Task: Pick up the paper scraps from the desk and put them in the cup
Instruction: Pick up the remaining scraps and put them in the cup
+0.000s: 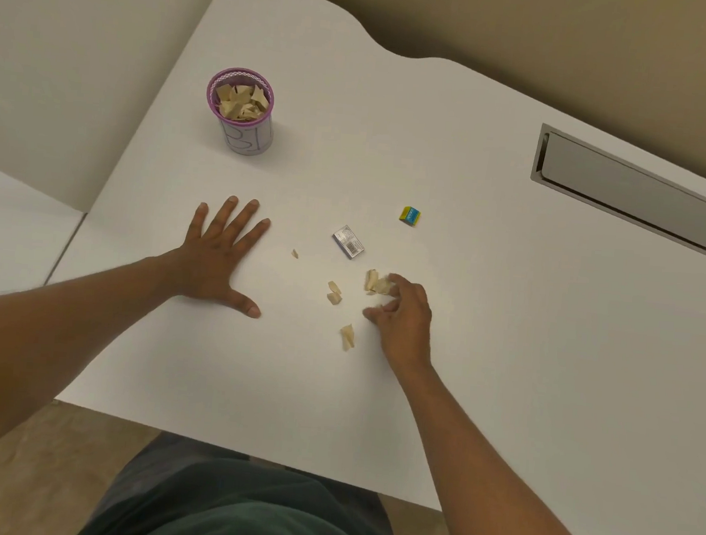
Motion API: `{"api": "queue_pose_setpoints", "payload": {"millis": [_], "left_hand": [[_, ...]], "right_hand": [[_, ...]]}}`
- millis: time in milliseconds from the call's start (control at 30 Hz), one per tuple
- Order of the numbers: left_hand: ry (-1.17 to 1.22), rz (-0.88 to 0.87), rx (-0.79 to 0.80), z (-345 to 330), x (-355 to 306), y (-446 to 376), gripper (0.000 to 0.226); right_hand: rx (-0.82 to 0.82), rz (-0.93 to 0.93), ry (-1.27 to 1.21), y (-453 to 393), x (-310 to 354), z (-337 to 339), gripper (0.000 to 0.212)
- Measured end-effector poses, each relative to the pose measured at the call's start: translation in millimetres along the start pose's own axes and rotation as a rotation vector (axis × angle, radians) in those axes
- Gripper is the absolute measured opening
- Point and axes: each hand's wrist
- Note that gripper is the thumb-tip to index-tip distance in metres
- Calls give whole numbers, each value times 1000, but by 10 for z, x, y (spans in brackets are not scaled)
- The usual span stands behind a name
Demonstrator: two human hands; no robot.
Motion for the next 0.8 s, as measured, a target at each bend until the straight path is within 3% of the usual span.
{"api": "queue_pose_setpoints", "payload": {"millis": [100, 200, 267, 367, 433, 600, 800], "left_hand": [[-3, -1, 8, 19, -16, -2, 154], [-6, 3, 1, 18, -18, 13, 154], [-15, 4, 3, 27, -21, 18, 154], [-34, 8, 6, 40, -36, 17, 155], [-43, 10, 4, 46, -40, 24, 155], [-43, 11, -2, 46, -41, 24, 155], [-22, 4, 1, 26, -21, 4, 155]], "right_hand": [[20, 92, 46, -107, 142, -66, 44], [-118, 325, 406, -127, 155, 11, 24], [-50, 385, 570, -125, 162, -19, 40], [219, 375, 768, -58, 171, -235, 82], [295, 383, 873, 28, 161, -425, 92], [216, 474, 919, 171, 152, -626, 48], [300, 404, 846, 150, 194, -449, 56]]}}
Point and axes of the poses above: each hand's wrist, its own y-axis away from the middle knuckle, its own z-axis out of the back of the hand, x = y × z, and after that the axes turned 7 degrees about z, right-handed
